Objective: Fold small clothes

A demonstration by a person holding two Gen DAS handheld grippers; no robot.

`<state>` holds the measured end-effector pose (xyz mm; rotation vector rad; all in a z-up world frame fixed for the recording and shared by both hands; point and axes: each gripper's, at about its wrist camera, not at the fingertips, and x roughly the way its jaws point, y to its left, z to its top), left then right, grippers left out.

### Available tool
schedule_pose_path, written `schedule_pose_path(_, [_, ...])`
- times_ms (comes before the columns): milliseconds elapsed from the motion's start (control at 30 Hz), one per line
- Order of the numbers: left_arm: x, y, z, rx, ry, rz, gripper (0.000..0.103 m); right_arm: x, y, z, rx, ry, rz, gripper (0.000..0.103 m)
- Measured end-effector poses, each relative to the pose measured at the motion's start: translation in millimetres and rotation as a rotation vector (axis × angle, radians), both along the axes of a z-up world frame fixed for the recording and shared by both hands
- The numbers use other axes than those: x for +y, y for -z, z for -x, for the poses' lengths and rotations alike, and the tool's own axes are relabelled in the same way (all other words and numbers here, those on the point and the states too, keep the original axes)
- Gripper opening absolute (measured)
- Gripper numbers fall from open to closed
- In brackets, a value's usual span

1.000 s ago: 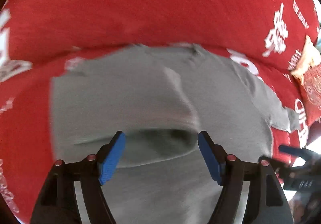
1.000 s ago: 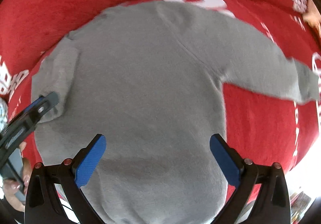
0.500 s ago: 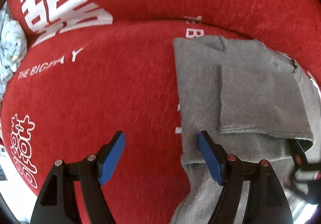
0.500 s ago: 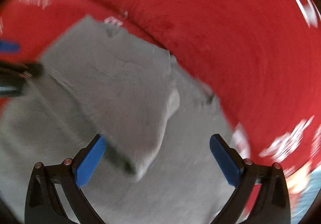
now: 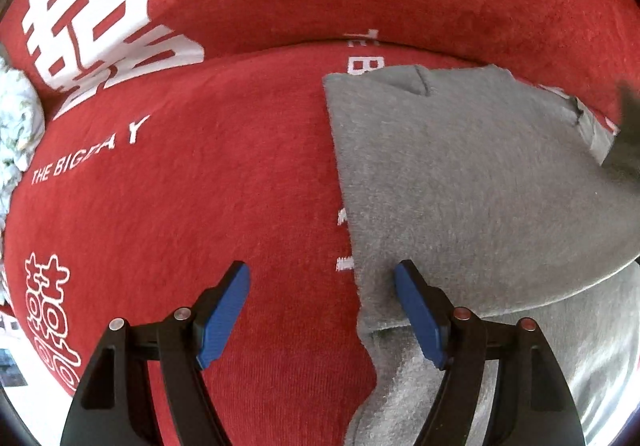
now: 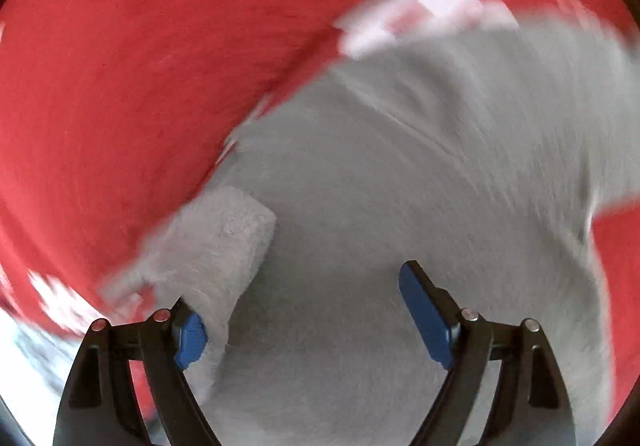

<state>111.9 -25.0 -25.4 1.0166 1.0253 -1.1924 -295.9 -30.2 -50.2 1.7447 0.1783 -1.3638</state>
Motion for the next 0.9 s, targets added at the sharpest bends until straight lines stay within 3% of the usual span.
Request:
schedule_pose_path(133, [-3.4, -0.4, -4.0, 0.023, 0.001, -0.019, 0.076, 30.0, 9.2, 26.7, -0.178, 0.215, 0.024, 0.089])
schedule_pose_path(200, [-8.0, -4.0, -10.3, 0.043, -0.011, -0.035, 0.076, 35.1, 8.9, 29.0, -0.221, 0.226, 0.009, 0.089])
schedule_pose_path(300, [-24.7, -12.6, -26.9, 0.071, -0.034, -0.013, 0.076, 36.8, -4.7, 10.2, -0.262, 0.098, 0.018, 0.090])
schedule_pose_path(400, [-51.2, -11.4, -41.6, 0.118, -0.063, -0.022, 0.076, 36.0, -7.2, -42.5, -0.353, -0.086, 0.011, 0.090])
schedule_pose_path(500, [-79.6, 4.7, -46.2, 0.161, -0.065, -0.083, 0.076, 36.7, 5.4, -106.7, -0.449, -0.220, -0.027, 0.090])
schedule_pose_path(600, [-98.3, 20.1, -44.0, 0.194, -0.054, -0.130, 0.076, 32.2, 23.8, -160.4, -0.503, -0.237, -0.045, 0.090])
schedule_pose_path(733, [-110.7, 30.5, -48.1, 0.245, -0.081, -0.166, 0.076, 15.4, 34.8, -180.2, -0.506, -0.183, -0.053, 0.090])
schedule_pose_path(767, [-112.2, 32.0, -50.9, 0.268, -0.094, -0.169, 0.068, 14.8, 38.8, -181.3, -0.496, -0.169, -0.051, 0.089])
schedule_pose_path(833, [-114.6, 28.3, -56.3, 0.307, -0.095, -0.136, 0.032, 11.0, 37.8, -189.1, -0.476, -0.156, -0.055, 0.064])
schedule_pose_path(867, [-116.6, 25.0, -58.6, 0.356, -0.090, -0.132, 0.006, 8.2, 40.1, -192.4, -0.481, -0.164, -0.060, 0.021])
schedule_pose_path(900, [-117.1, 22.6, -60.4, 0.354, -0.092, -0.128, 0.006, 5.1, 41.2, -198.4, -0.487, -0.176, -0.065, 0.007])
